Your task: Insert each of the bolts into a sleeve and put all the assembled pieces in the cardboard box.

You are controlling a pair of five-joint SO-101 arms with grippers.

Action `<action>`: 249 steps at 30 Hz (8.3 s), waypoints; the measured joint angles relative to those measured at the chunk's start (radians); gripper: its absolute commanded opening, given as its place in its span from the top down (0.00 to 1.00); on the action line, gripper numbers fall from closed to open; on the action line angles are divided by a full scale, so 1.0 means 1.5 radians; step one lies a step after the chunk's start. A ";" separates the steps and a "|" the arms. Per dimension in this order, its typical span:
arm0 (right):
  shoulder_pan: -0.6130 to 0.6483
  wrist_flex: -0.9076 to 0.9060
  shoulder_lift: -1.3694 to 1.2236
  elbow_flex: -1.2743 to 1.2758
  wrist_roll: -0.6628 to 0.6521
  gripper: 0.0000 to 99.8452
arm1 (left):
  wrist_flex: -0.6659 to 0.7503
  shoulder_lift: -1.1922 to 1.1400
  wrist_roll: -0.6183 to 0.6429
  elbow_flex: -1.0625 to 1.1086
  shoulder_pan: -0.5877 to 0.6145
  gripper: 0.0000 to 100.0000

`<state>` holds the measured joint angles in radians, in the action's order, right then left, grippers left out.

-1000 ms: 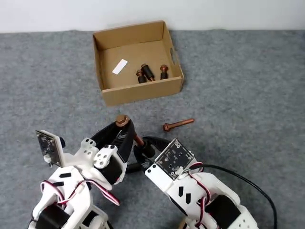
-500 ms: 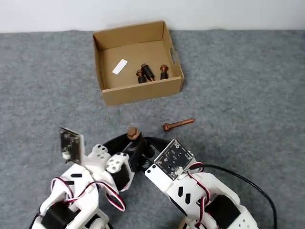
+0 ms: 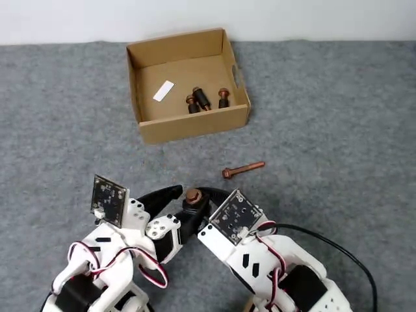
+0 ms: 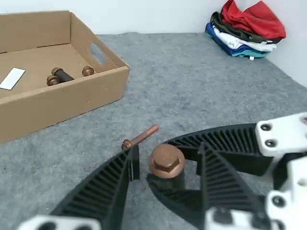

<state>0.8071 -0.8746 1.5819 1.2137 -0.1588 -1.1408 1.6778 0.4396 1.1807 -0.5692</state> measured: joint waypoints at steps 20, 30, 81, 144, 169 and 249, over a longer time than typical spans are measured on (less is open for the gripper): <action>-0.190 0.000 -0.044 -0.011 0.125 0.99 | -0.053 0.000 -0.197 -0.051 0.382 1.00; -0.255 0.057 -0.443 -0.279 0.198 0.99 | 0.013 -0.007 -0.300 0.223 0.496 1.00; -0.326 0.322 -1.501 -1.028 0.092 0.84 | 0.088 -0.003 -0.261 0.343 0.500 1.00; 0.091 -0.305 -1.089 -0.583 -0.308 0.73 | 0.110 -0.003 -0.223 0.343 0.726 1.00; 0.081 -0.170 -1.245 -0.631 -0.308 0.99 | 0.110 -0.003 -0.223 0.343 0.726 1.00; -0.778 -0.561 -0.342 -0.437 0.106 0.99 | -0.060 -1.355 -0.314 -0.801 0.075 0.76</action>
<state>-0.3606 -1.7154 1.0694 0.5585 0.0008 -1.2313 -0.3552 -0.0315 -0.0207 -0.4572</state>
